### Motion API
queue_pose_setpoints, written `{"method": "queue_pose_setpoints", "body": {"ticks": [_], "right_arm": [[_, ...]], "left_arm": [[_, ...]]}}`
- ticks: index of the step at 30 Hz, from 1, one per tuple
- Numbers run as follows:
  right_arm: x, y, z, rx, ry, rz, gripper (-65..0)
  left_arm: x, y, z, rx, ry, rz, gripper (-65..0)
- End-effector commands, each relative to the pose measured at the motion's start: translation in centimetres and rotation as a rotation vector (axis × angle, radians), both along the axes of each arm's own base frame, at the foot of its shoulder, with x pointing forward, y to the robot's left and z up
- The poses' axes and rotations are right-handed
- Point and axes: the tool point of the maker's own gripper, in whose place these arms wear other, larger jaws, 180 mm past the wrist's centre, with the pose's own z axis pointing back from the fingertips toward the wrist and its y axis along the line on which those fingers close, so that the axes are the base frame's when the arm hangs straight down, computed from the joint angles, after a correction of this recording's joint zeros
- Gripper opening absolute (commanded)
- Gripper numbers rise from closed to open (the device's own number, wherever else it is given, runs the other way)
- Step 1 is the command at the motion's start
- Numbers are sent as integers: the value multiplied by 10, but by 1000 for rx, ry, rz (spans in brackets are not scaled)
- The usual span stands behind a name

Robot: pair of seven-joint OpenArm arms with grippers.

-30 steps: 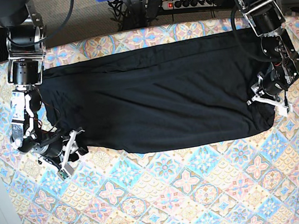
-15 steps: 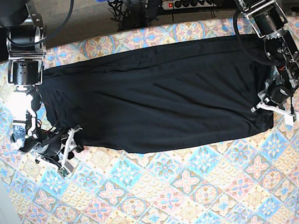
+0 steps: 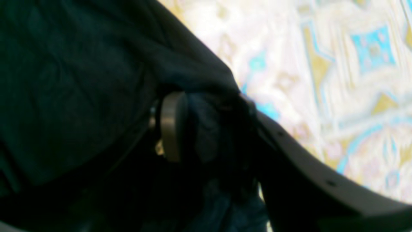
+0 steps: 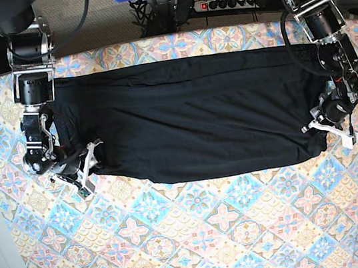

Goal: Layout the t-shirt on the table in an organized manner, then fold the t-shirt properly
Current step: 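Hold the shirt edges with both grippers and adjust their grip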

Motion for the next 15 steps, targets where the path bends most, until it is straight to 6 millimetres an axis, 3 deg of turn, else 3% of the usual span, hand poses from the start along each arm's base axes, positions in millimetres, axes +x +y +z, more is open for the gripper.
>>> {"method": "queue_pose_setpoints", "body": {"ticks": [1, 11, 15], "right_arm": [[21, -3, 23, 17, -75, -7, -420], [32, -2, 35, 24, -105, -8, -420], [58, -2, 65, 23, -174, -6, -420]], "left_arm": [[13, 8, 21, 16, -65, 7, -646], [12, 8, 20, 15, -61, 7, -646], [12, 7, 20, 14, -61, 7, -646]]}}
